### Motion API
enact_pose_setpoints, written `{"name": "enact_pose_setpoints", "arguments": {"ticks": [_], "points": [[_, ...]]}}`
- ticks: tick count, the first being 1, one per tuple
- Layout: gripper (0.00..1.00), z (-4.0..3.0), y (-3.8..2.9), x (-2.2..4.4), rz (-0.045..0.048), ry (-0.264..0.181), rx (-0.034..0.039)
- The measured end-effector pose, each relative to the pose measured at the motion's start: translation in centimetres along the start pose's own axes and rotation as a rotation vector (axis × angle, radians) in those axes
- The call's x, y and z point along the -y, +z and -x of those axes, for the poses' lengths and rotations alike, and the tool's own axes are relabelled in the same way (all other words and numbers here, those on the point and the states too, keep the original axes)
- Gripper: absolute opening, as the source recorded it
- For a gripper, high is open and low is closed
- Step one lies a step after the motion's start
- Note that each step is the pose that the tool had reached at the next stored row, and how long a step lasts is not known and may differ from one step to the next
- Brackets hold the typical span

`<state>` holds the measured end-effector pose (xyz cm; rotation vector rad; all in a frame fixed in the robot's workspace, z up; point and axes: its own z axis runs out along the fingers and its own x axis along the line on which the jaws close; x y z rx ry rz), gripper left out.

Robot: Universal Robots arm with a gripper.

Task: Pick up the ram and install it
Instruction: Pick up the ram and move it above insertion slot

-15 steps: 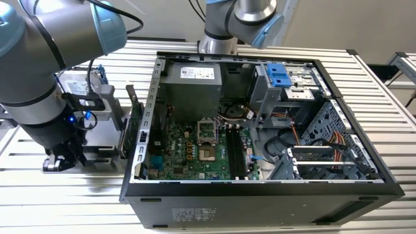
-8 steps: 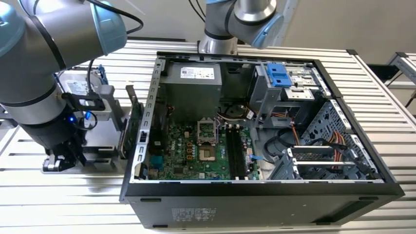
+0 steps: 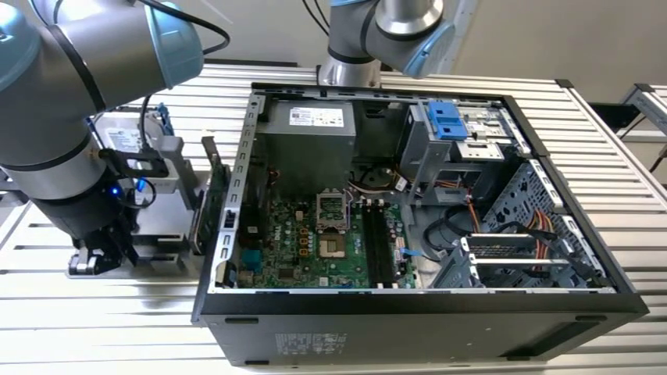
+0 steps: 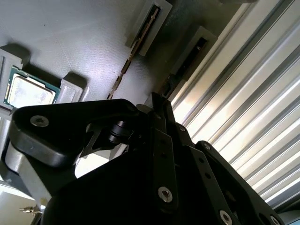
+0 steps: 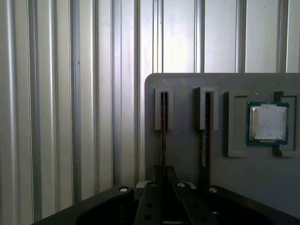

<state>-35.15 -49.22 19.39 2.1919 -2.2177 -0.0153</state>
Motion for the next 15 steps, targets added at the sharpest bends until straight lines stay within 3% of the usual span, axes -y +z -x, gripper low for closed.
{"name": "enact_pose_setpoints", "arguments": {"ticks": [8, 15], "points": [[0.00, 0.00, -0.03, 0.01, -0.0004, 0.000, 0.0003], [0.00, -0.01, -0.57, -0.01, 0.0000, 0.000, 0.0000]]}}
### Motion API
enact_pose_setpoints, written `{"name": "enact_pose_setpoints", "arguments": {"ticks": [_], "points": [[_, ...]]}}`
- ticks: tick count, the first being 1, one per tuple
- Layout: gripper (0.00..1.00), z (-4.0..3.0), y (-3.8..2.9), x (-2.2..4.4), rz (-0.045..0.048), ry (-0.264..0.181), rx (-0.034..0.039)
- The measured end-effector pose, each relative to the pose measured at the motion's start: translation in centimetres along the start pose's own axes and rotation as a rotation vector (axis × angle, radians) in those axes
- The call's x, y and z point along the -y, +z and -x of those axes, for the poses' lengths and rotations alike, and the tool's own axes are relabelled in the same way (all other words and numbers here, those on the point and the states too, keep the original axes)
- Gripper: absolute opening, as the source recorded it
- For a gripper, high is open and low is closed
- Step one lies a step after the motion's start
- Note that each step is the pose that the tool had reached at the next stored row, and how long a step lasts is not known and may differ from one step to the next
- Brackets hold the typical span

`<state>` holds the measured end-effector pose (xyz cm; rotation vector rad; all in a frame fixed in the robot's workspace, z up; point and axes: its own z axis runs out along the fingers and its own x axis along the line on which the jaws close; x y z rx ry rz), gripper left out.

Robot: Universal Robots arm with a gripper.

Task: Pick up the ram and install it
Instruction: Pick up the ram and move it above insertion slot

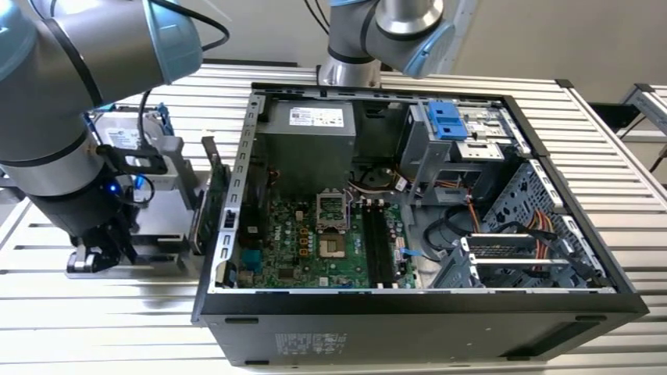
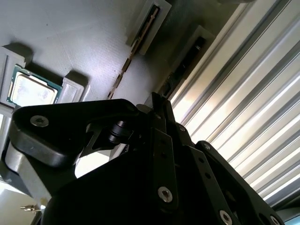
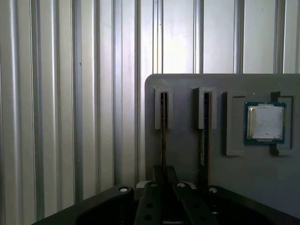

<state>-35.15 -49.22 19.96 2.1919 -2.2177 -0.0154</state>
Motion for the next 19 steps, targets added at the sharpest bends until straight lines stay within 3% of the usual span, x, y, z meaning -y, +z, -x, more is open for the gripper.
{"name": "enact_pose_setpoints", "arguments": {"ticks": [19], "points": [[0.00, -0.01, -1.36, -0.03, -0.0001, 0.000, 0.0000]]}}
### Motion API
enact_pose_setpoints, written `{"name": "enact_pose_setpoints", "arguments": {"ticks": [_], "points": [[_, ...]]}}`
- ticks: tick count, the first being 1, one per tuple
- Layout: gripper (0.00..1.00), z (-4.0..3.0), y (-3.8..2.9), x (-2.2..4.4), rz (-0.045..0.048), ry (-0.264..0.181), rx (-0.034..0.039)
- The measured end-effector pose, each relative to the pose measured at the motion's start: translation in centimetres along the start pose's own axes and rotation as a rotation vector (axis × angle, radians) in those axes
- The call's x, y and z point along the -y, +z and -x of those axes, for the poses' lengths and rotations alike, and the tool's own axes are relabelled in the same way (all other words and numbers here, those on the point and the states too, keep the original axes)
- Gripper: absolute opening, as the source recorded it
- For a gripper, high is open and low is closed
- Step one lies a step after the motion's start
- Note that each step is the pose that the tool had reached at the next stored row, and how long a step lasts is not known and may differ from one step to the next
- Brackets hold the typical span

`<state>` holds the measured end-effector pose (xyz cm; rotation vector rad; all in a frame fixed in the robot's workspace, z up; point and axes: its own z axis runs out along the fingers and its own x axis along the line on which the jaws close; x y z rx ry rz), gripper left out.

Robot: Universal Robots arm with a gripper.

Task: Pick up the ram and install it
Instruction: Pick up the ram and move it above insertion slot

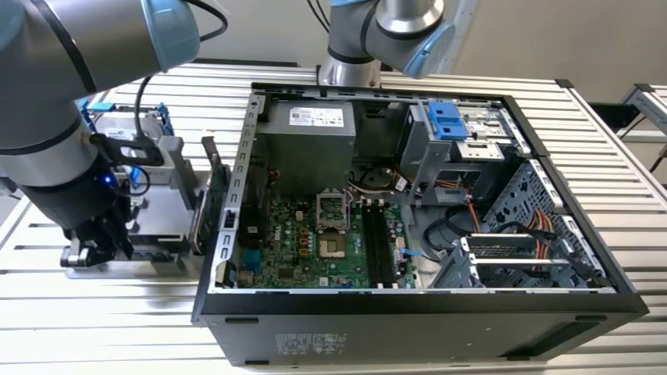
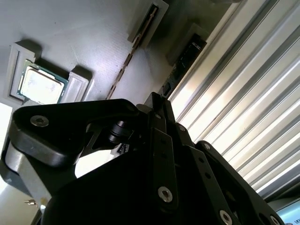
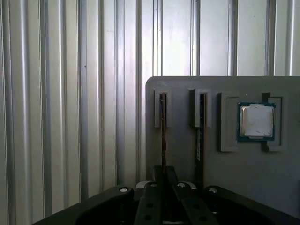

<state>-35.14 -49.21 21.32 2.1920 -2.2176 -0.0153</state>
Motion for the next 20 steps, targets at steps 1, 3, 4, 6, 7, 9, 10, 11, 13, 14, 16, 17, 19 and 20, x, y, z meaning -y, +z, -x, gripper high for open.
{"name": "enact_pose_setpoints", "arguments": {"ticks": [1, 3, 4, 6, 7, 9, 10, 11, 13, 14, 16, 17, 19, 20], "points": [[0.00, 0.00, -0.04, 0.00, 0.0000, 0.000, 0.0000], [0.00, 0.00, -0.12, 0.00, 0.0000, 0.000, 0.0000], [0.00, 0.00, -0.18, -0.01, 0.0000, 0.000, 0.0000], [0.00, 0.00, -0.28, -0.01, 0.0000, 0.000, 0.0000], [0.00, 0.00, -0.32, -0.01, -0.0001, 0.000, 0.0001], [0.00, 0.00, -0.42, -0.02, 0.0000, 0.000, 0.0000], [0.00, 0.00, -0.46, -0.02, -0.0001, 0.000, 0.0001], [0.00, 0.00, -0.50, -0.02, -0.0001, 0.000, 0.0001], [0.00, 0.00, -0.60, -0.02, 0.0000, 0.000, 0.0000], [0.00, 0.00, -0.67, -0.02, 0.0000, 0.000, 0.0000], [0.00, -0.01, -0.78, -0.02, 0.0000, 0.000, 0.0000], [0.00, 0.00, -0.83, -0.03, 0.0000, 0.000, 0.0000], [0.00, -0.01, -0.96, -0.03, 0.0001, 0.000, 0.0000], [0.00, -0.01, -1.03, -0.03, 0.0000, 0.000, -0.0001]]}}
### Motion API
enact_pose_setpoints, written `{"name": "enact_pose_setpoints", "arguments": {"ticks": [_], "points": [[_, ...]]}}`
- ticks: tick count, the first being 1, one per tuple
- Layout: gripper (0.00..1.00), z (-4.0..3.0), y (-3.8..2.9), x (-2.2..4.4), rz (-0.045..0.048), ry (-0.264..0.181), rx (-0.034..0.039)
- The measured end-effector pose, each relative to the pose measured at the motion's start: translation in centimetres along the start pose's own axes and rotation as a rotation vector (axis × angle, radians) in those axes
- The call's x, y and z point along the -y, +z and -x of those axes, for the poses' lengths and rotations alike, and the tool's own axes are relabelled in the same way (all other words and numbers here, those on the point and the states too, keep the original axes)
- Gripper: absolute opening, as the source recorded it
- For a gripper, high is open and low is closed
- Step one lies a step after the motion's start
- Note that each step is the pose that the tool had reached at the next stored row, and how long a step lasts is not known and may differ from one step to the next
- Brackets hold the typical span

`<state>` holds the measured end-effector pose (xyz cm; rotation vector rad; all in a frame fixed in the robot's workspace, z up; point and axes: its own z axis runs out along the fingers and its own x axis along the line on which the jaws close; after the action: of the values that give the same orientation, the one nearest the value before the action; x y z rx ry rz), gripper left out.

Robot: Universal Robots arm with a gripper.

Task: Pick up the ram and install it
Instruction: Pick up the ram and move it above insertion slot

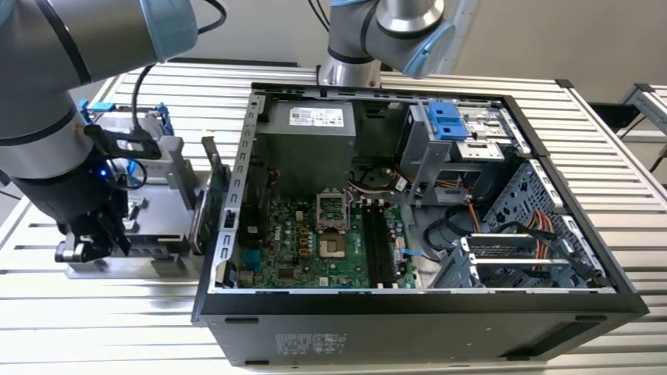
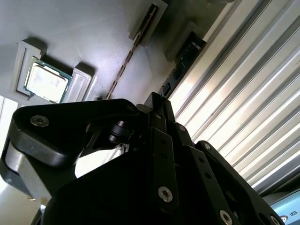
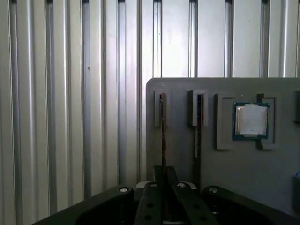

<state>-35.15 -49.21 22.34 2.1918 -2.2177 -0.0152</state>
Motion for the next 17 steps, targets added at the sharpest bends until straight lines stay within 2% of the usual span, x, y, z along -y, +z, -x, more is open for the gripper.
{"name": "enact_pose_setpoints", "arguments": {"ticks": [17], "points": [[0.00, -0.01, -1.23, -0.03, -0.0001, 0.000, 0.0001]]}}
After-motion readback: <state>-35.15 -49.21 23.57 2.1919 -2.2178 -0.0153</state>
